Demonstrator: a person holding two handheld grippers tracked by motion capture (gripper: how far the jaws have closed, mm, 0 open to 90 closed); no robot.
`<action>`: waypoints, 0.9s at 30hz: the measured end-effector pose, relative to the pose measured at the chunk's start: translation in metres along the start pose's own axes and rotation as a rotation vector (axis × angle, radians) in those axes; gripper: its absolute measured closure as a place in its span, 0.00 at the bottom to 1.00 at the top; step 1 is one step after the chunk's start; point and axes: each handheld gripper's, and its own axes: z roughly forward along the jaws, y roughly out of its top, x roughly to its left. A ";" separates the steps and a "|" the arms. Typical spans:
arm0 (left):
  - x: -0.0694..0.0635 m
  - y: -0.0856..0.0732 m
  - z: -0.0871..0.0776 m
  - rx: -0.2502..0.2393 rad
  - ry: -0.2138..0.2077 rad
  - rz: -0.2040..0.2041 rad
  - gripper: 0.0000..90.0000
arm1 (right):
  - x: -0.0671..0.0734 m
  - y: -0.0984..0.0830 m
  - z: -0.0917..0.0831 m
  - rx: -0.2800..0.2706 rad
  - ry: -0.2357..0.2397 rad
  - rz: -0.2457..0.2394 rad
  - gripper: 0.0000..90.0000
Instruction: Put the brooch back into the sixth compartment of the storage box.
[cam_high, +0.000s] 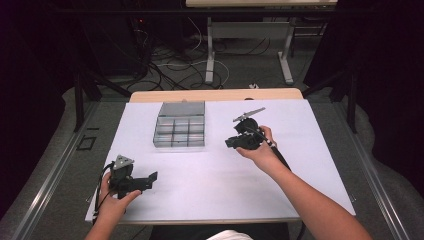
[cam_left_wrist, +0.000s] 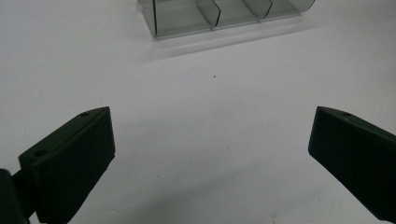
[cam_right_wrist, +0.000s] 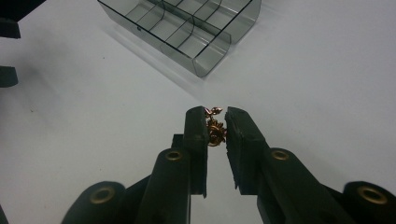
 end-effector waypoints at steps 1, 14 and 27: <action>0.000 0.000 0.000 -0.001 0.001 0.000 0.00 | 0.001 0.002 0.001 -0.004 -0.001 0.004 0.88; 0.000 0.000 0.000 -0.007 0.004 -0.002 0.00 | 0.012 0.019 0.019 0.002 0.001 -0.012 0.88; 0.000 0.000 0.001 -0.015 0.004 -0.005 0.00 | 0.021 0.035 0.042 0.045 -0.008 -0.030 0.88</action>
